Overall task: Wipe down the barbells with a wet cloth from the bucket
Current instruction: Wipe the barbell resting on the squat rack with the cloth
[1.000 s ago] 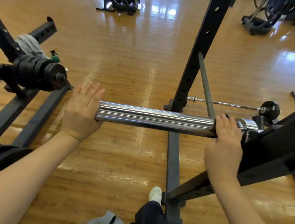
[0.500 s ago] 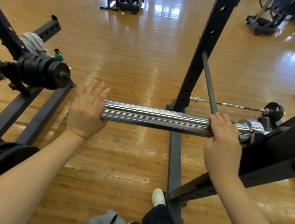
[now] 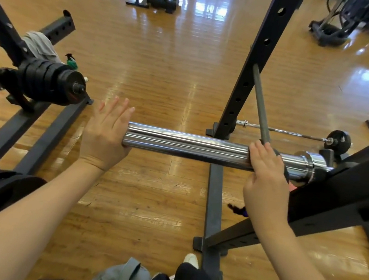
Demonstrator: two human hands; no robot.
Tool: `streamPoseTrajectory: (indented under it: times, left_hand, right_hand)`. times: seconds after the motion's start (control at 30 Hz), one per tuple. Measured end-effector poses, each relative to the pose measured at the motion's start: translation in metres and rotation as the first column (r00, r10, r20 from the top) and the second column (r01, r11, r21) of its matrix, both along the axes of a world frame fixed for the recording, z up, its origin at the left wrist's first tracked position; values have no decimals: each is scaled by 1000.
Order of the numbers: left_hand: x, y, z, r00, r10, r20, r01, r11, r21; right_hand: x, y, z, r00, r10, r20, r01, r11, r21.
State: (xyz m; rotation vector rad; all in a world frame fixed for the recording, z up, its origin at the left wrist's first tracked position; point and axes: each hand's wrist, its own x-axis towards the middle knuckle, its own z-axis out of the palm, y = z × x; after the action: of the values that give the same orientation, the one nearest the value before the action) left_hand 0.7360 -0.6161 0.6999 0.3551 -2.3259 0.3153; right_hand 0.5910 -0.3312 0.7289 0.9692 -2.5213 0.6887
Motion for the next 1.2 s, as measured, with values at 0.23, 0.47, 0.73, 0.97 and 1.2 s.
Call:
streamPoseTrajectory:
  times: [0.23,0.47,0.73,0.97,1.2]
  left_hand:
    - [0,2,3,999,22,37,-23,1000,15]
    - [2,5,5,996,51,77,-54,998,43]
    - [1,11,13,984,107,146,-123,987,103]
    - [2,17,20,969,124,212,-161,973,166]
    - [1,21,24,964,151,217,-192,964,183]
  right_hand:
    - [-16,22,7,986,-129,104,131,991,-13]
    - [0,1,2,999,41,24,-41,999,18]
    - [-15,22,-5,995,-103,12,104,992,-73]
    - [-19,35,-31,980,137,-142,-161,972,-173]
    - [-9,14,-40,995,1,-103,-33,952,-305]
